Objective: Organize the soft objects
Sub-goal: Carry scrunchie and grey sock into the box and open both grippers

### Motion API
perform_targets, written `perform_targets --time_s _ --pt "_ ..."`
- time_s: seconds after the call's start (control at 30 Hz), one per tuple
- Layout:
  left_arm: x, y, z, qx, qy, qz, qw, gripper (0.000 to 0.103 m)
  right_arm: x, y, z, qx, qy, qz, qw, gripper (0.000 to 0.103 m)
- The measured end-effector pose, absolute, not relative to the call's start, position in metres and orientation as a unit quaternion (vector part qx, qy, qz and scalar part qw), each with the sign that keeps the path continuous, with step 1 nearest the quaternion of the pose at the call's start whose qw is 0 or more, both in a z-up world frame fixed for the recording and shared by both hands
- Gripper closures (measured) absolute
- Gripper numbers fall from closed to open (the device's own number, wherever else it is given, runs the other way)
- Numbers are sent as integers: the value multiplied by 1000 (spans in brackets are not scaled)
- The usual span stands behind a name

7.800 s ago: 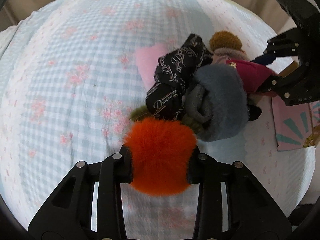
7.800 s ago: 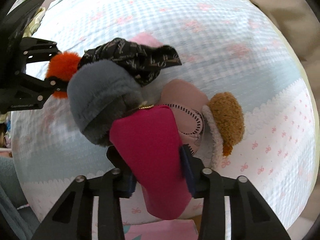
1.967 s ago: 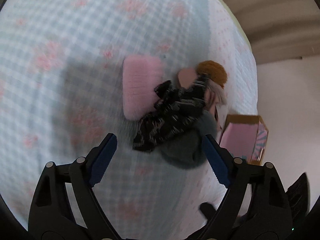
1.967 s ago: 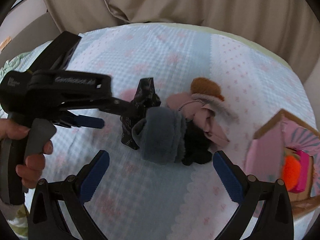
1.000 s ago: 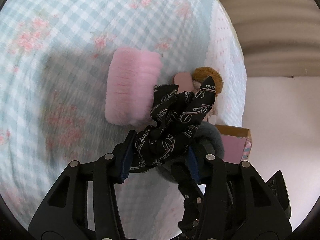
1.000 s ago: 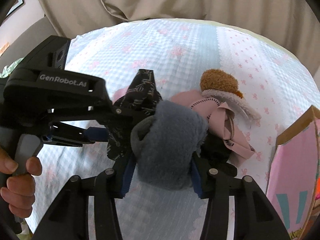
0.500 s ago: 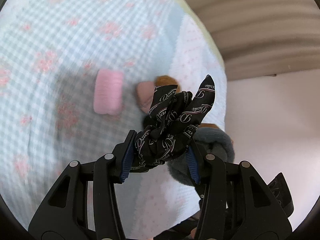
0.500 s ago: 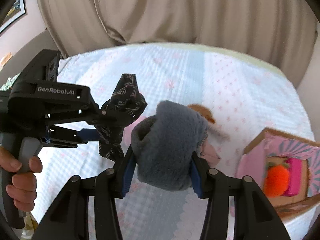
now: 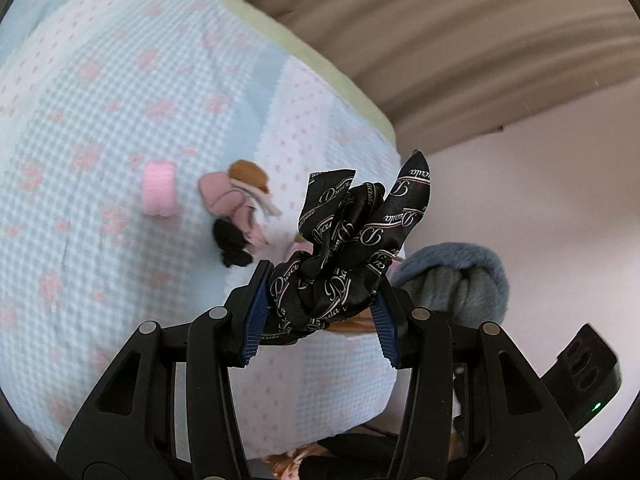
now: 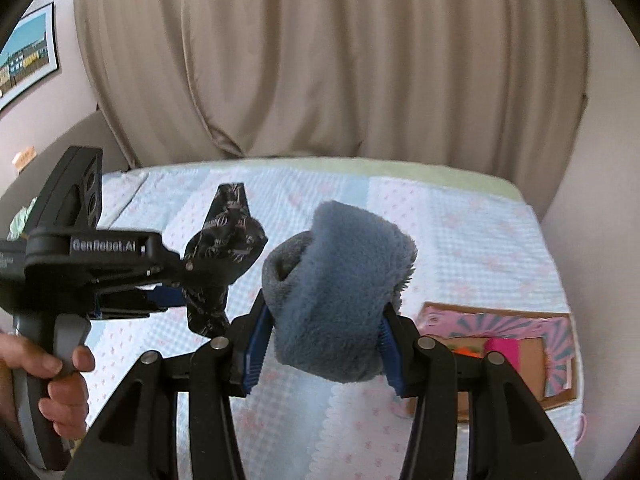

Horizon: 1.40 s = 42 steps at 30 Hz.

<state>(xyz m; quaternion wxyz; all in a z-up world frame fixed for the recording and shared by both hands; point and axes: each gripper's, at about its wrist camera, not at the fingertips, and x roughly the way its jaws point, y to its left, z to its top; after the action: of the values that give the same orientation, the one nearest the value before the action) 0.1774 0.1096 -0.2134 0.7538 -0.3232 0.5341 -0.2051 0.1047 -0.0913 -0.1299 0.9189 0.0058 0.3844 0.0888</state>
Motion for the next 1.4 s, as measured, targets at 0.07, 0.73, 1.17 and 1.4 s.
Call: perform_targets --time_s 0.07,0.73,1.17,1.4 --pt "173 95 -201 -321 529 -206 758 60 97 -104 -115 11 377 85 922 58" --pt "152 -105 -195 -300 534 -228 757 60 81 -296 -106 31 379 36 924 58" --pt "172 -202 -288 -228 608 -207 731 60 114 -384 -189 63 455 5 888 58" --pt "195 -233 -336 -188 638 -196 720 60 135 -408 -246 70 502 4 862 58"
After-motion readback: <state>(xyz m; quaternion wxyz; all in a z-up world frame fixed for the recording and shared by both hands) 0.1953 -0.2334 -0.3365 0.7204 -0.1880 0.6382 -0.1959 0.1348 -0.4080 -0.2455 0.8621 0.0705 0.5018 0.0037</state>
